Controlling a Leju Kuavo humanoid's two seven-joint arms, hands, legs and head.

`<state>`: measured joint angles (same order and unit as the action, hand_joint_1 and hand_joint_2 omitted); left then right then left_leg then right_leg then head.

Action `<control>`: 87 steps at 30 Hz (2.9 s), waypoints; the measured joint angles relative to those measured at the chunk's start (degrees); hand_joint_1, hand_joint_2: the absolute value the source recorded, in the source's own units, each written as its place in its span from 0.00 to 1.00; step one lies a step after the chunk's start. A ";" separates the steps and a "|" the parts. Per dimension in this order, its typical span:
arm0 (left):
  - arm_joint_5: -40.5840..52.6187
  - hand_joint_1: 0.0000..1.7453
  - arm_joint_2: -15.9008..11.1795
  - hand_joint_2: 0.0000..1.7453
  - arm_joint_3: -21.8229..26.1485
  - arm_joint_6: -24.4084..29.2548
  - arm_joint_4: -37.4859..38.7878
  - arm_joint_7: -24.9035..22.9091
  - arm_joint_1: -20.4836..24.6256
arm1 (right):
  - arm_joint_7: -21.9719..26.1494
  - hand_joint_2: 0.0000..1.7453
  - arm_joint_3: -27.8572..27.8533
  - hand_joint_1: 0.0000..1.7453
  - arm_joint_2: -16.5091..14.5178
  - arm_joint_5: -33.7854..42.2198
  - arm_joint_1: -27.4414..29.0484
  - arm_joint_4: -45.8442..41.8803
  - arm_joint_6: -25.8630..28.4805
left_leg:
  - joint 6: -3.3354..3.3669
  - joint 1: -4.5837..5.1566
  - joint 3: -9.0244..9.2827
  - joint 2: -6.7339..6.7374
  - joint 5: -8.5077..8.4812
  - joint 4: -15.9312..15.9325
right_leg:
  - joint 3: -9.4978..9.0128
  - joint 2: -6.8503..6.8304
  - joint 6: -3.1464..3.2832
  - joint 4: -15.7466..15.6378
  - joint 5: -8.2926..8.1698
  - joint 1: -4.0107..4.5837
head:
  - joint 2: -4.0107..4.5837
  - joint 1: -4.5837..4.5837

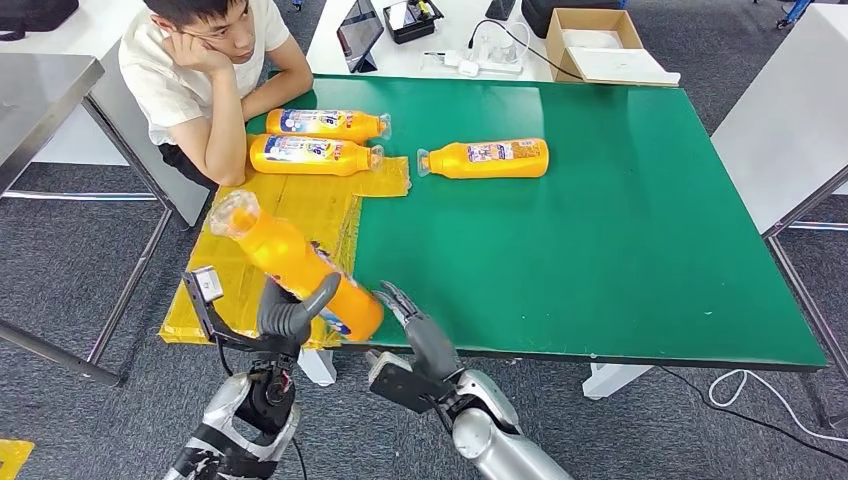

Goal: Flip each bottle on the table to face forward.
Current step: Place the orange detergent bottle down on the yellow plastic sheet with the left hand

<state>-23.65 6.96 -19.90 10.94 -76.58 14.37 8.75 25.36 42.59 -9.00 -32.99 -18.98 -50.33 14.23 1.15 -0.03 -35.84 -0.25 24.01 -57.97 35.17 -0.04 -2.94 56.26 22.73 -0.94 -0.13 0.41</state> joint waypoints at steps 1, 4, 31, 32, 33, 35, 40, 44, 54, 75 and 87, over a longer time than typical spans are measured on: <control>7.42 0.88 -0.32 1.00 -0.03 4.54 0.33 1.72 0.44 | -0.47 0.00 0.00 0.00 0.39 -1.09 0.61 -0.95 0.97 | 0.00 0.00 -0.01 -0.01 0.00 0.00 | 0.01 0.00 0.00 0.00 0.00 0.00 | 0.00 0.01; 34.25 0.89 -1.26 1.00 -0.01 16.05 2.31 2.73 2.62 | -1.67 0.00 -0.03 0.00 1.82 -3.73 2.25 -5.56 1.54 | 0.00 0.00 -0.03 -0.09 -0.01 0.00 | 0.00 -0.04 0.00 0.00 0.00 0.00 | 0.00 -0.01; 81.40 1.00 -3.63 1.00 0.92 -12.14 50.02 -20.11 38.97 | 2.21 1.00 -0.04 0.00 2.08 -1.04 2.94 -14.84 -7.80 | -0.04 -0.02 -0.07 -0.08 -0.12 0.00 | 0.00 -0.03 -0.02 0.04 -0.06 0.00 | 0.00 -0.01; 82.24 1.00 -3.63 1.00 0.61 -14.34 51.15 -21.32 39.55 | 2.44 1.00 -0.03 0.00 2.01 -0.73 2.92 -14.71 -7.91 | -0.04 -0.02 -0.07 -0.07 -0.12 0.00 | 0.00 -0.03 -0.02 0.04 -0.06 0.00 | 0.00 -0.02; 83.01 0.98 -3.64 1.00 0.21 -16.25 52.25 -22.53 39.94 | 2.66 1.00 0.01 0.00 1.87 -0.48 2.88 -14.55 -8.05 | -0.04 -0.02 -0.07 -0.07 -0.12 0.00 | 0.00 -0.03 -0.02 0.04 -0.06 0.00 | 0.00 -0.02; 83.83 0.93 -3.64 1.00 -0.42 -18.50 54.03 -24.25 40.26 | 3.00 1.00 0.17 0.00 1.49 -0.02 2.70 -14.07 -8.19 | -0.04 -0.02 -0.07 -0.07 -0.12 0.00 | 0.00 -0.03 -0.02 0.04 -0.06 0.00 | 0.00 -0.01; 83.10 0.90 -3.64 1.00 -0.75 -19.60 56.82 -24.75 40.17 | 3.43 1.00 0.87 0.00 0.69 0.74 1.94 -12.57 -8.08 | -0.04 -0.03 -0.07 -0.10 -0.12 0.00 | -0.01 -0.04 -0.02 0.05 -0.05 0.00 | 0.00 -0.01; 83.06 0.82 -3.64 1.00 -0.81 -19.80 57.67 -24.48 40.40 | 3.51 1.00 1.00 0.00 0.42 0.97 1.61 -11.68 -8.02 | -0.04 -0.02 -0.07 -0.09 -0.12 0.00 | -0.01 -0.03 -0.02 0.04 -0.05 0.00 | 0.00 -0.01; 82.79 0.05 -3.72 1.00 -0.80 -19.73 58.19 -24.45 40.23 | 3.60 1.00 1.15 0.00 0.28 1.29 1.35 -10.58 -7.67 | -0.04 -0.02 -0.07 -0.09 -0.12 0.00 | -0.02 -0.03 -0.02 0.05 -0.05 0.00 | 0.00 -0.01; 72.36 0.00 -3.72 1.00 5.70 -11.10 57.32 -12.62 36.06 | 3.93 1.00 1.45 0.00 0.11 0.47 1.25 -6.87 -4.35 | -0.04 -0.03 -0.01 -0.11 -0.13 0.00 | -0.07 -0.04 -0.01 0.04 -0.05 0.01 | 0.00 -0.01; 60.41 0.00 -3.63 1.00 9.43 -9.84 42.99 -0.06 25.92 | 3.56 1.00 1.07 0.00 1.43 -0.91 3.98 -6.85 -2.84 | -0.04 -0.02 -0.05 -0.10 -0.09 0.00 | -0.02 -0.03 0.00 0.01 -0.03 0.00 | 0.00 -0.01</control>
<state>36.76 3.33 -10.48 1.10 -33.58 14.31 34.67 28.92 43.66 -7.57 -33.90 -15.00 -57.18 11.39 1.11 -0.05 -35.90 -0.34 23.91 -57.97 35.15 -0.07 -2.95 56.27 22.70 -0.94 -0.13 0.40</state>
